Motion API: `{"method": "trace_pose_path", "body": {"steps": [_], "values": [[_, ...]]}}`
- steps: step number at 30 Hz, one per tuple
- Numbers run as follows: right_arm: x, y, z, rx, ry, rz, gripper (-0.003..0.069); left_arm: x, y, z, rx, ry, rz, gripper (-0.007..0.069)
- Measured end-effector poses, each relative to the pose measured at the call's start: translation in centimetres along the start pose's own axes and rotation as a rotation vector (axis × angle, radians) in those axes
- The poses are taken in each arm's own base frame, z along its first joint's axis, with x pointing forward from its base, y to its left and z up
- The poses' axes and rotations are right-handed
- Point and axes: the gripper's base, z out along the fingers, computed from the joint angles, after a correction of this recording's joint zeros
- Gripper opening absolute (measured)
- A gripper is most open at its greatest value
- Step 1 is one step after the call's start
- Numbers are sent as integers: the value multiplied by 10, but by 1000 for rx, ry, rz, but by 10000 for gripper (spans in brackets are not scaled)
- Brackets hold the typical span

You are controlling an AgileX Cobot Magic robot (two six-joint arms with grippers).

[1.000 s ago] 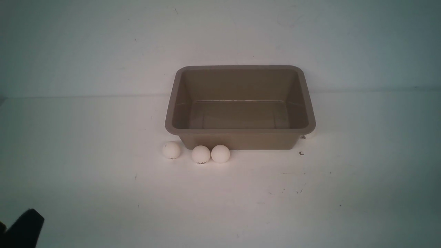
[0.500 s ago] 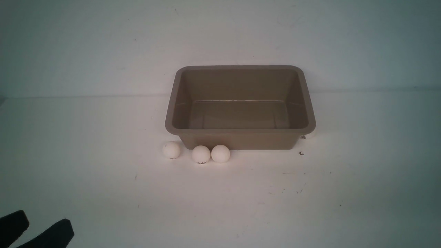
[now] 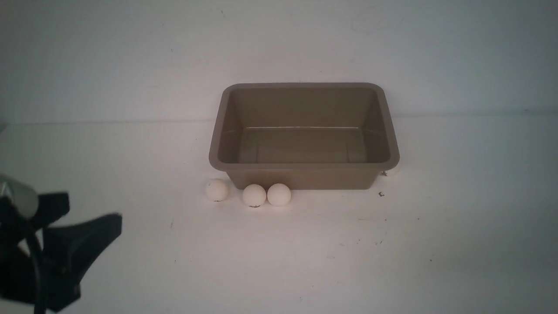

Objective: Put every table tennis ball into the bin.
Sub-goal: Use the left arm to clamp the table tennis ball closest to it

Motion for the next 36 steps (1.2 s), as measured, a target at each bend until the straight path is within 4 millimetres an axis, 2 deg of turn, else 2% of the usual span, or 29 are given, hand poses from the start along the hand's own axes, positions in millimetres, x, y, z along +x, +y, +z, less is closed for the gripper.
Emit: {"method": "trace_pose_path", "body": {"steps": [5, 11, 16, 21, 27, 36], "values": [[2, 1, 8, -19, 58, 29, 262, 0, 9, 20, 48, 43, -69, 574], [6, 0, 26, -36, 171, -60, 262, -1, 20, 42, 94, 113, -53, 576], [4, 0, 39, -44, 179, -82, 262, 1, 36, 73, 137, 195, -72, 576], [4, 0, 43, -45, 183, -71, 262, 3, 50, 96, 158, 238, -17, 576], [4, 0, 43, -47, 183, -67, 262, 18, 67, 123, 173, 289, 86, 576], [3, 0, 43, -47, 177, -61, 262, 47, 87, 155, 117, 356, 6, 576]]}}
